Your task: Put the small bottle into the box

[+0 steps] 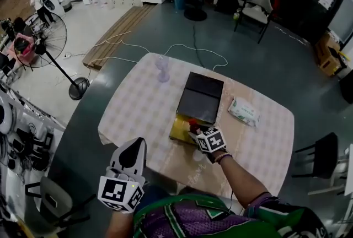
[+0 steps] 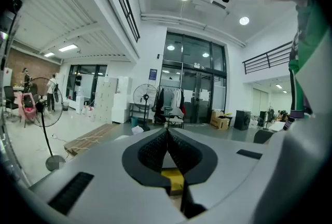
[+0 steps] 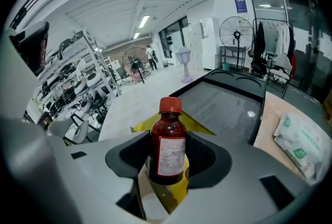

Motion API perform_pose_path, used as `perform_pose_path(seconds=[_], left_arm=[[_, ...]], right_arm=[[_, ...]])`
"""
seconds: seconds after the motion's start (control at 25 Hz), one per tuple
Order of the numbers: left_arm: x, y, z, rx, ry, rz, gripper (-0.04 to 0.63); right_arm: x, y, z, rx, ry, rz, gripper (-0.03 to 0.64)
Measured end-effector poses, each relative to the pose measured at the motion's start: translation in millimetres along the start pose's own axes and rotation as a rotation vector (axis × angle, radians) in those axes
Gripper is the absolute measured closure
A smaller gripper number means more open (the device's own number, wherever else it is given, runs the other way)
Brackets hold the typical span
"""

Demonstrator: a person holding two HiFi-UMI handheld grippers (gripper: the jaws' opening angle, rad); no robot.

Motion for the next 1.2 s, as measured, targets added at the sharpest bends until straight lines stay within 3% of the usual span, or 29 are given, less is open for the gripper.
perform_pose_path(seconds=[0.56, 1.2], left_arm=[[17.3, 1.8, 6.4, 0.037, -0.067, 0.052, 0.572], [27.9, 5.1, 0.3, 0.054, -0.042, 0.043, 0.572]], right_arm=[[0.5, -5.6, -57.5, 0.185, 0.020, 0.071, 0.393], [0.9, -13.7, -73.0, 0.173, 0.015, 0.076, 0.391]])
Point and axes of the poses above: the fingertips, and each gripper's own axes: z backward along the fingers, x to its left, y out of its underside, the point moved 9 cm from there along z, backward along the fingers, and after that the axes turned 12 degrees about -z, right-handed, at the moved point
